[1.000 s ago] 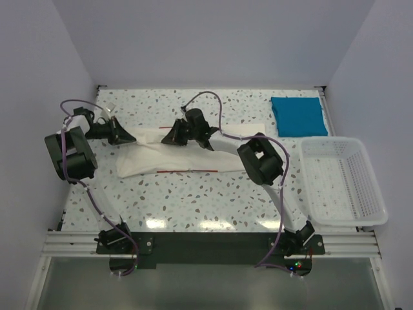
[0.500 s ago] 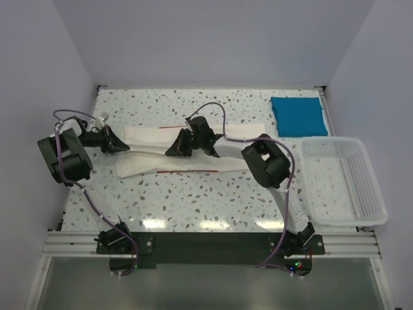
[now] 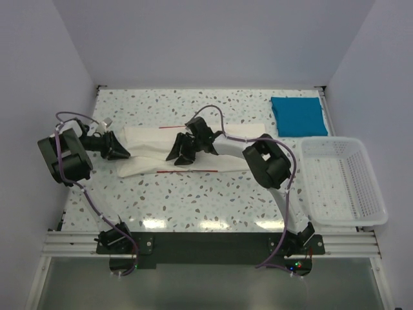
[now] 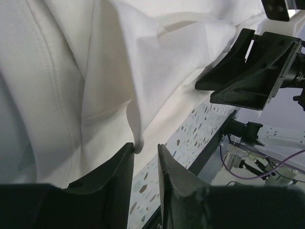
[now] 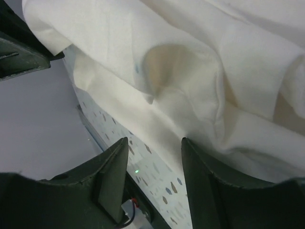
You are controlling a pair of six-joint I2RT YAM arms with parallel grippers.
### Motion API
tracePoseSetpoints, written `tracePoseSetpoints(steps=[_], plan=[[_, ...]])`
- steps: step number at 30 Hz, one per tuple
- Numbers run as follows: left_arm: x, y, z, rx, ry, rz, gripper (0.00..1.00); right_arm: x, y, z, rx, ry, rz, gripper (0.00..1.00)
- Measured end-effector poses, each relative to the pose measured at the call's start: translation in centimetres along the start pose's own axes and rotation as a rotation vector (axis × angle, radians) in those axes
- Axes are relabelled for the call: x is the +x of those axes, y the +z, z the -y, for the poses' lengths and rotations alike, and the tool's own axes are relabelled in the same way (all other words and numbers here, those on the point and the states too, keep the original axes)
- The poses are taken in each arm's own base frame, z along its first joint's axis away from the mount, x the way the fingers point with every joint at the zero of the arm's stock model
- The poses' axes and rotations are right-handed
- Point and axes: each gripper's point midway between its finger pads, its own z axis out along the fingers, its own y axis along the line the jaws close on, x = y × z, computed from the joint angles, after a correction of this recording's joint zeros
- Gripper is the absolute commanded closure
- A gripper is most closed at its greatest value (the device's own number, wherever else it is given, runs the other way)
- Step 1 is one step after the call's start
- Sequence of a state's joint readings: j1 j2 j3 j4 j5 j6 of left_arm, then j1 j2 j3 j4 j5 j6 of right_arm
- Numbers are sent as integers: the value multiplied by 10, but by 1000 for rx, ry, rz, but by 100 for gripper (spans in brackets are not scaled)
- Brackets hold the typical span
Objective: Fold and stack the t-shirts
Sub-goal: Fold the tshirt
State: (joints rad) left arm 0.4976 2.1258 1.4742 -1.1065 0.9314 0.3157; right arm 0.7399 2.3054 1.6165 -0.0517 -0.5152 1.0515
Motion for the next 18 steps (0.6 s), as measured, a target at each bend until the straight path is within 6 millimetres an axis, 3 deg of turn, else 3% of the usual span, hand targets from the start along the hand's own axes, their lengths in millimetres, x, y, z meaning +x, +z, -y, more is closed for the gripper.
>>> tracePoseSetpoints(steps=[3, 6, 11, 15, 18], plan=[[2, -3, 0, -13, 15, -5, 67, -1, -9, -4, 17, -39, -8, 55], [-2, -11, 4, -48, 65, 27, 68, -10, -25, -20, -8, -120, 1, 61], [-21, -22, 27, -115, 231, 101, 71, -49, -61, -44, -49, -366, 68, 68], [-34, -3, 49, -136, 342, 106, 75, -83, -88, -42, -33, -534, 116, 71], [-42, 15, 59, -141, 382, 106, 76, -96, -97, -39, -28, -592, 123, 74]])
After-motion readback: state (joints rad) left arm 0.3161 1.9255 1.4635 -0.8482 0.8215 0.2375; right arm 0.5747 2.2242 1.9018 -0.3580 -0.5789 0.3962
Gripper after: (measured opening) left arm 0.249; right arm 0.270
